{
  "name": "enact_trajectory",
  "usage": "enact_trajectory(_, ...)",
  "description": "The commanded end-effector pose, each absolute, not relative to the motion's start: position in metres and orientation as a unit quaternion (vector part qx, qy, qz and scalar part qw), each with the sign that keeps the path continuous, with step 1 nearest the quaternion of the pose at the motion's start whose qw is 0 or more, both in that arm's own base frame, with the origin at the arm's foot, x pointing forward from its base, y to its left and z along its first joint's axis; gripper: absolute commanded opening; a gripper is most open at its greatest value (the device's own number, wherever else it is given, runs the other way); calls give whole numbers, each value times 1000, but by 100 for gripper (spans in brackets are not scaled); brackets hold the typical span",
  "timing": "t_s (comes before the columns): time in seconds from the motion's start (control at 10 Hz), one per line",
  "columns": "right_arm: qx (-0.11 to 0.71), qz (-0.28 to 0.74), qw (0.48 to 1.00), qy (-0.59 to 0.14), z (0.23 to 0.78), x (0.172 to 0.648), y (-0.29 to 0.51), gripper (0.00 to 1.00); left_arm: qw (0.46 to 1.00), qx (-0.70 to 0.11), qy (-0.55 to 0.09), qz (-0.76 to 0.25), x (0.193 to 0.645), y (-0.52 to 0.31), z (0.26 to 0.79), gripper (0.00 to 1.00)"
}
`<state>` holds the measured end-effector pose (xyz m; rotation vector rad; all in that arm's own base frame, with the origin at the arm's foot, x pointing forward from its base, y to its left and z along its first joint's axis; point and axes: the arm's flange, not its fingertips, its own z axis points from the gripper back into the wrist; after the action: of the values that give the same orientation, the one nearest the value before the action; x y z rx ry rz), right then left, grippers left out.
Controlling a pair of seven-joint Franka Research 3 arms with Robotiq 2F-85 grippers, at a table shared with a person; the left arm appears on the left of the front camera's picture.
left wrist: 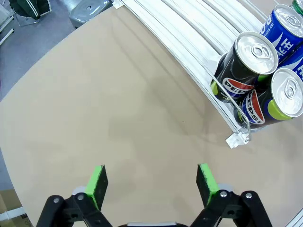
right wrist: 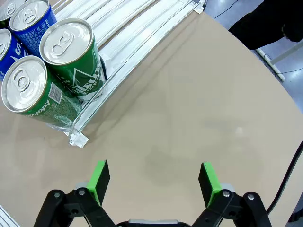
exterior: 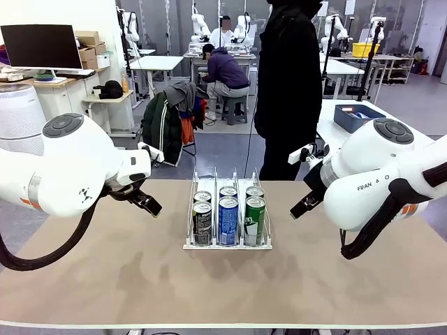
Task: Fill the beverage cans into the dispenser.
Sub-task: Pick up the Sprite handed by the human.
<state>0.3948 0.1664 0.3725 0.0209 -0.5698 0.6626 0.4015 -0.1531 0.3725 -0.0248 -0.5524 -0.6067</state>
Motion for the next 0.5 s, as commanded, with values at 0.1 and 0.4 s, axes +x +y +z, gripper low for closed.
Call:
enact_trajectory(0.1,10,321,906,-276,372,395,166,100,917,-12,-268,-293,402,-152,372,100)
enact_trajectory(0.4,37,373,900,-222,389,393,154,100,926,-42,-255,-275,387,-179,378,100)
